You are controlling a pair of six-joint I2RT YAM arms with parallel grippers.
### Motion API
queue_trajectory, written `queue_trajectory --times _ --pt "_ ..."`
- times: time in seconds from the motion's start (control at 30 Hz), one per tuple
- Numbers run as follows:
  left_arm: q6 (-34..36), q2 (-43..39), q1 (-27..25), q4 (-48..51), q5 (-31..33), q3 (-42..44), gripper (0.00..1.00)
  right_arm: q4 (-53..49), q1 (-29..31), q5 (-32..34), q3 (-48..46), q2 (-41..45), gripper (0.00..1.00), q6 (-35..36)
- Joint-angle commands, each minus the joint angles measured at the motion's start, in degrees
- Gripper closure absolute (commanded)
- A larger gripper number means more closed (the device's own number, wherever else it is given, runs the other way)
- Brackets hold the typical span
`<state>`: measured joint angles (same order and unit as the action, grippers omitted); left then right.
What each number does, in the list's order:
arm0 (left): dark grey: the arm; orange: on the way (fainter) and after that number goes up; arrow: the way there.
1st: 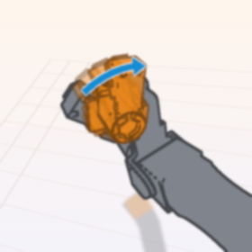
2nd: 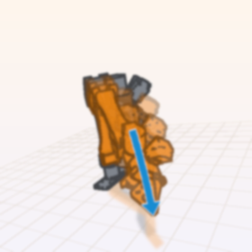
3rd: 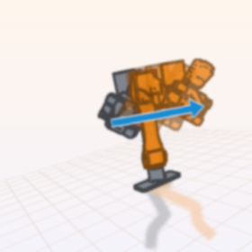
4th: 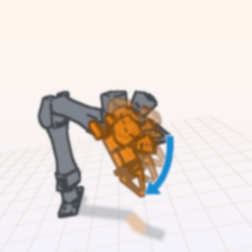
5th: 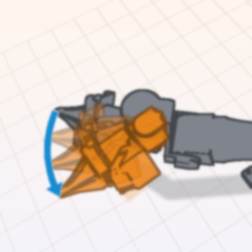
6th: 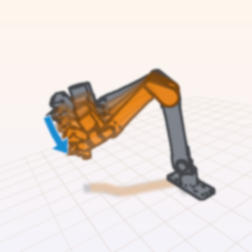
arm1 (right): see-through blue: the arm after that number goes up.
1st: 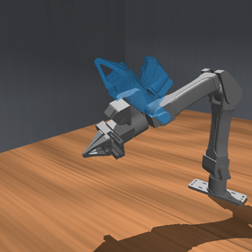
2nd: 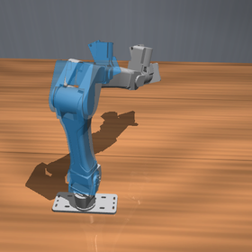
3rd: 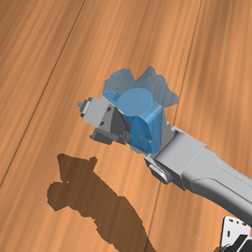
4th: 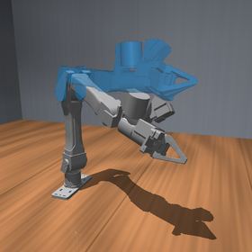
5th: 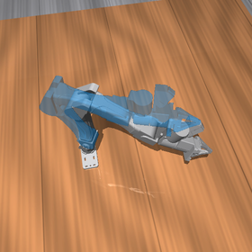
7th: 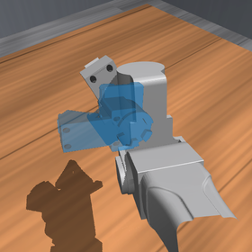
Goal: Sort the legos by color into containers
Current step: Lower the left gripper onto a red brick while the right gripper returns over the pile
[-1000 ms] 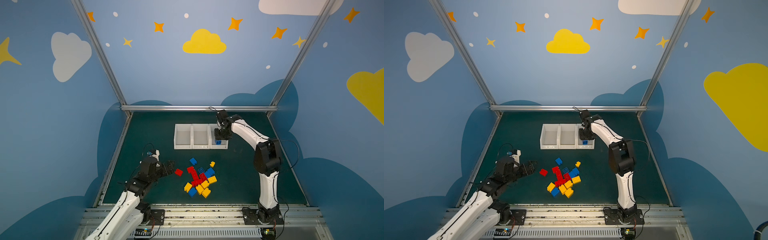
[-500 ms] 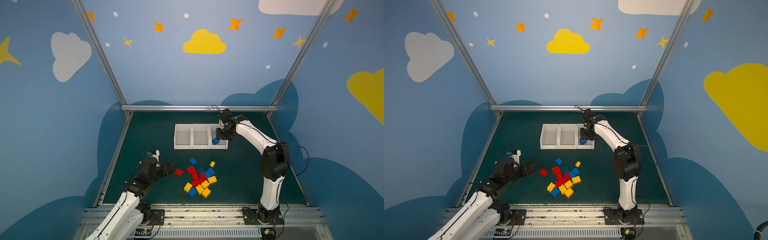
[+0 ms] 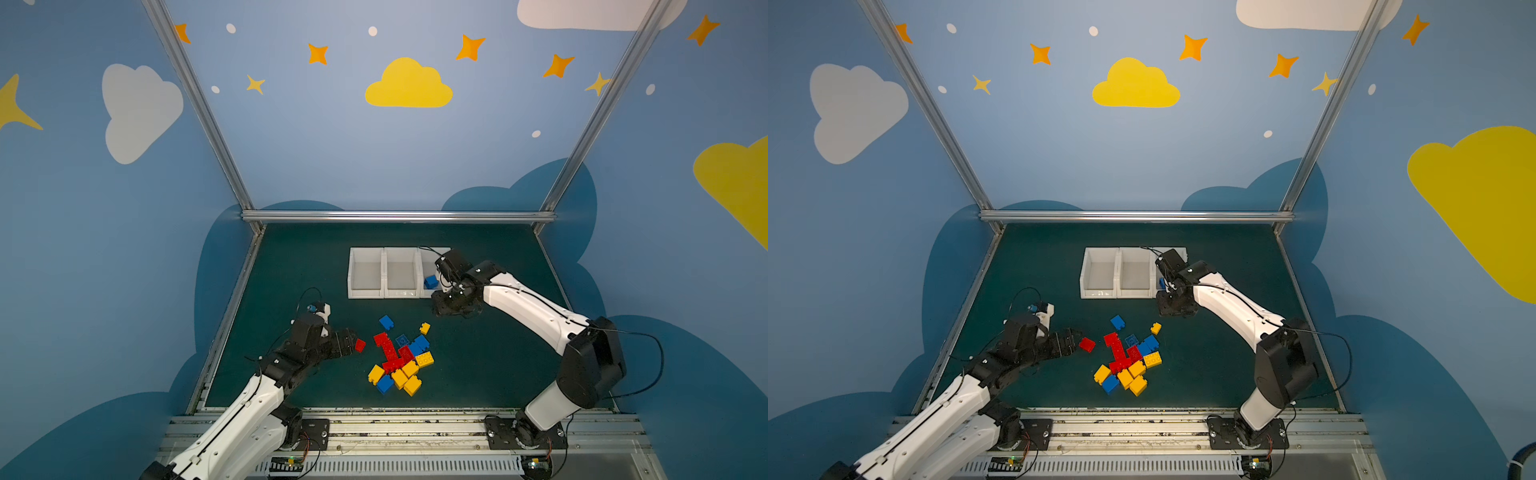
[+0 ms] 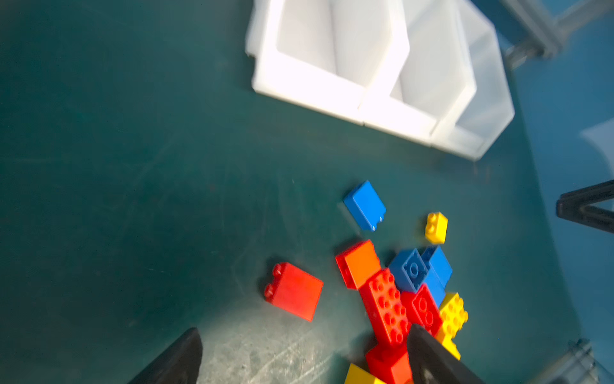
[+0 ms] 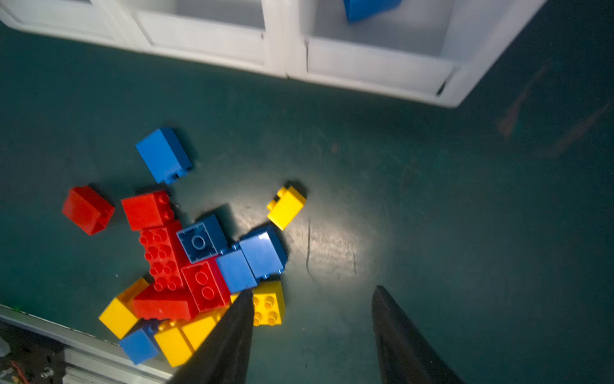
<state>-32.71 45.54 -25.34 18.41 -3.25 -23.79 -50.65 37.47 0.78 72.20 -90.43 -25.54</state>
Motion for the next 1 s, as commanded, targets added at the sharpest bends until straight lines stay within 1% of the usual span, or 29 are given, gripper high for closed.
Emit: queue_trajectory --times 0.0,0.1,0.2,0.33,0.4,0.5,0.63,0.8,0.97 --pt "3.27 3.30 -3.06 2.66 0.81 -2.60 0.10 1.61 1.32 0.11 -5.68 4.84 0.42 -6.84" --pt "5.66 8.56 -5.24 4.19 2.48 -5.18 0.16 3.29 2.24 -0.16 -10.88 8.21 0.42 -10.31" --pt "8.46 14.95 -7.39 5.77 4.57 -8.72 0.19 3.75 2.43 0.40 -14.17 10.34 0.42 -12.09" --pt "11.43 23.07 -9.76 8.37 8.91 -13.44 0.20 2.90 2.43 1.42 -15.41 11.96 0.42 -12.60" --pt "12.41 26.72 -10.32 7.59 8.91 -14.79 0.22 2.73 2.42 1.92 -15.90 12.75 0.41 -12.85" --pt "12.63 31.04 -11.37 8.29 10.54 -16.98 0.24 2.97 2.38 2.12 -16.64 13.61 0.41 -13.10" --pt "11.91 35.49 -11.83 10.73 11.94 -19.38 0.27 3.37 2.25 2.12 -17.77 13.97 0.41 -13.55" --pt "11.14 38.07 -11.99 10.78 13.70 -19.83 0.29 3.97 2.21 1.95 -18.66 13.90 0.41 -13.84" --pt "11.99 41.50 -12.09 11.30 14.06 -21.55 0.36 4.85 2.16 1.34 -18.46 13.05 0.41 -14.18"
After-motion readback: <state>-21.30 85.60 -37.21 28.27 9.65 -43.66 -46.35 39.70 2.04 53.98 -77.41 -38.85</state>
